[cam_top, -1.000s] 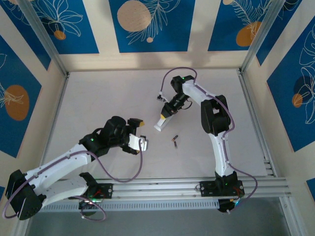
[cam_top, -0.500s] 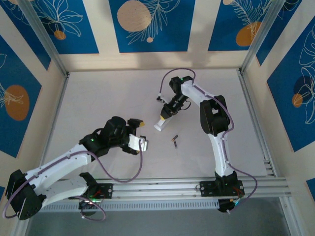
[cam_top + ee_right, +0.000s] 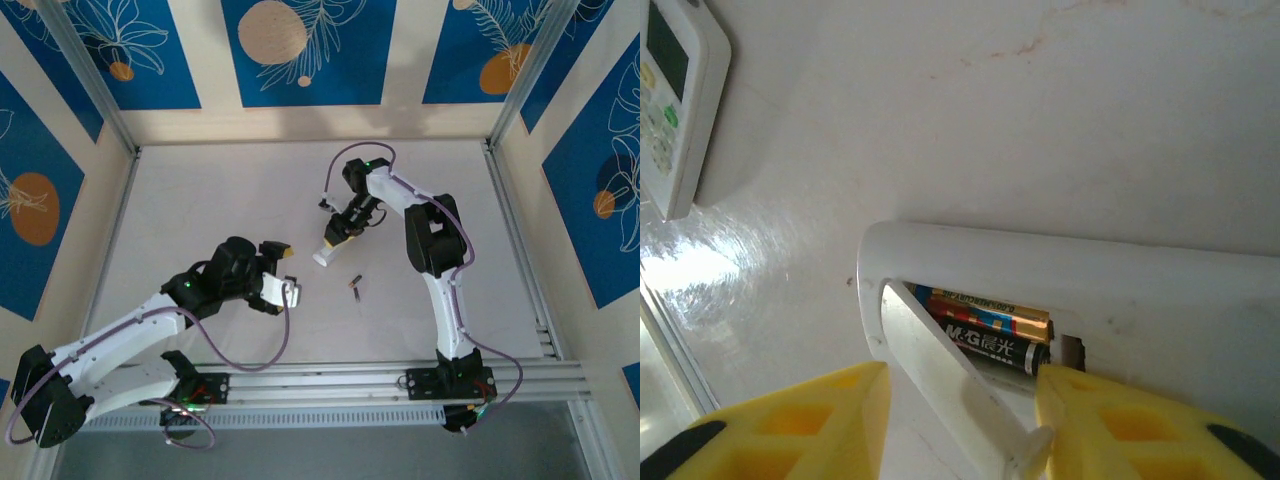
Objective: Load the batteries into the remote control
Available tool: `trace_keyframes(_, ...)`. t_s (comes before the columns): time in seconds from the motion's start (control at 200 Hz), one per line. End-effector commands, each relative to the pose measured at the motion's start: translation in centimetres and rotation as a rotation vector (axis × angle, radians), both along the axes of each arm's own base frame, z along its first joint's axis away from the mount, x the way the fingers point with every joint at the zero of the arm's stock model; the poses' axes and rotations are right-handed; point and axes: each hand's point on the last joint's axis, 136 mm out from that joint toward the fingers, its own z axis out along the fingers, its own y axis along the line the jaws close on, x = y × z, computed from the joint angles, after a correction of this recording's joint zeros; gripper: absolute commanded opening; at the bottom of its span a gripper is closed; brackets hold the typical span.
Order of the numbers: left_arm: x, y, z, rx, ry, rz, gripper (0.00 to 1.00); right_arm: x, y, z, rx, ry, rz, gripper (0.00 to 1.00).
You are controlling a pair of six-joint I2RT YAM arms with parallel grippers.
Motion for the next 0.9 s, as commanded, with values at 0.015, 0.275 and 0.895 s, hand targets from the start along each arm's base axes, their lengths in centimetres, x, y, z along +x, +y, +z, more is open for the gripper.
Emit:
trace_keyframes(0.015, -0.3, 0.0, 0.2, -0.015, 0.001, -0.022, 1.0, 1.3, 0.2, 2.3, -0.004, -0.098, -0.023, 0.49)
trace_keyframes(0.275, -0.3, 0.0, 0.2, -0.016, -0.003, -0.022, 1.0, 2.5, -0.2, 3.8, -0.033, -0.166, -0.038, 0.59)
trace_keyframes(0.895, -0.4, 0.0, 0.3, -0.021, -0.005, -0.026, 1.0, 1.2, -1.2, 4.2, -0.074, -0.271, -0.378, 0.48)
